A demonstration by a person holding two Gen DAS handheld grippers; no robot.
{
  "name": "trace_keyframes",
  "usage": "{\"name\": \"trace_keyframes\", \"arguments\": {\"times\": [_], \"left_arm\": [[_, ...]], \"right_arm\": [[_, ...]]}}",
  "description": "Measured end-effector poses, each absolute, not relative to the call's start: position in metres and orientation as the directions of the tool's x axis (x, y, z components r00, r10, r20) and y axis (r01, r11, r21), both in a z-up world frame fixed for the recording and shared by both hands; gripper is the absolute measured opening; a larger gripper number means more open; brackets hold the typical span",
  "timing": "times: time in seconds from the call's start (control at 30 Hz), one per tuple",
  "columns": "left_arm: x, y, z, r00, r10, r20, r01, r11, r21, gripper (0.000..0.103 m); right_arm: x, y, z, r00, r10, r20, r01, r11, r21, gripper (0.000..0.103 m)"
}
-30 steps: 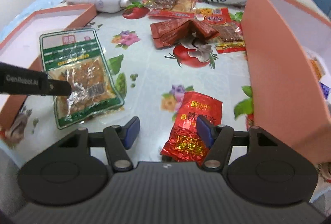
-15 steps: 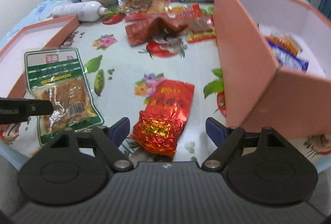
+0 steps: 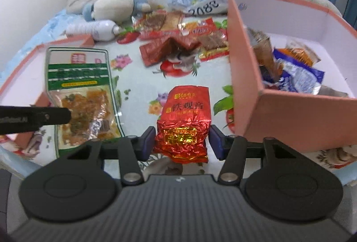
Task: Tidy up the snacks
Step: 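Grasp the red foil tea packet with the right gripper, then grasp the green-label bean snack packet with the left gripper while the right holds the red packet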
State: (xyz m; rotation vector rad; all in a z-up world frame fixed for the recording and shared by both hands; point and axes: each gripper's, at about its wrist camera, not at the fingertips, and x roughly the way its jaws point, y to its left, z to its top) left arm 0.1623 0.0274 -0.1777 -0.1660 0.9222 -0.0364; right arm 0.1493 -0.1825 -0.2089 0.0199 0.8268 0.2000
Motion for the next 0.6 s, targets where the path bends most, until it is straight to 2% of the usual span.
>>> {"name": "trace_keyframes", "arguments": {"times": [0.6], "left_arm": [[0.113, -0.029, -0.098, 0.643, -0.239, -0.728, 0.077, 0.965, -0.249, 0.009]], "right_arm": [[0.071, -0.24, -0.116, 0.765, 0.161, -0.623, -0.108, 0.987, 0.122, 0.055]]}}
